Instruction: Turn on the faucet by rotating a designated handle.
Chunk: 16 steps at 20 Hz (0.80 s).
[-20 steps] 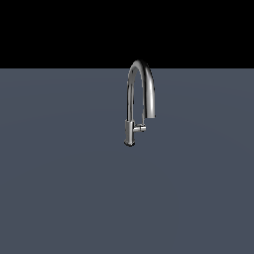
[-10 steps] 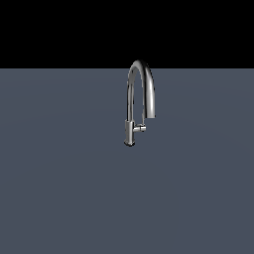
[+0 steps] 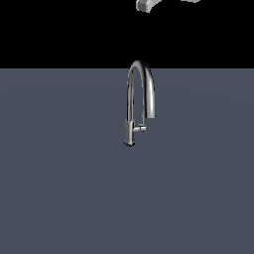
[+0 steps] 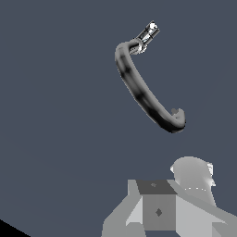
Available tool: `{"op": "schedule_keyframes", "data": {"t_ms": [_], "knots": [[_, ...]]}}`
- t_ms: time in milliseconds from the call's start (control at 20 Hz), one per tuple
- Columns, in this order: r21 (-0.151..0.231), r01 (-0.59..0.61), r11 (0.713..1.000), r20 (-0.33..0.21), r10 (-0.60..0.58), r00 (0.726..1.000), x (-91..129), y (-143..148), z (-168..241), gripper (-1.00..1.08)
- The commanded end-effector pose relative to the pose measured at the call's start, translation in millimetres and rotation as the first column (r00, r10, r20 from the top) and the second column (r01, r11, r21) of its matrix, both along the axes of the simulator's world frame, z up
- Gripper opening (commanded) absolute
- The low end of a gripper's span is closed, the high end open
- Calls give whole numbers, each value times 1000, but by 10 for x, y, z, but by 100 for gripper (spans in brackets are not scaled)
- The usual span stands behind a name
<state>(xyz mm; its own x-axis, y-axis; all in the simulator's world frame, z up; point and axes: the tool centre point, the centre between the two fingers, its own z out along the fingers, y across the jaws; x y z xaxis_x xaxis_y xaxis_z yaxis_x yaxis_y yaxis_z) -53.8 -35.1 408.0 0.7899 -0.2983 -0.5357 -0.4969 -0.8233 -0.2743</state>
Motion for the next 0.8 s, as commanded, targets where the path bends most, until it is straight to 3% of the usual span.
{"op": "schedule_keyframes", "data": {"t_ms": [0, 400, 750], "knots": [[31, 28, 999, -38, -27, 999, 118, -25, -99, -100], [121, 126, 985, -165, -105, 981, 464, -105, -453, -100], [192, 222, 956, -285, -163, 945, 732, -172, -812, -100]]}}
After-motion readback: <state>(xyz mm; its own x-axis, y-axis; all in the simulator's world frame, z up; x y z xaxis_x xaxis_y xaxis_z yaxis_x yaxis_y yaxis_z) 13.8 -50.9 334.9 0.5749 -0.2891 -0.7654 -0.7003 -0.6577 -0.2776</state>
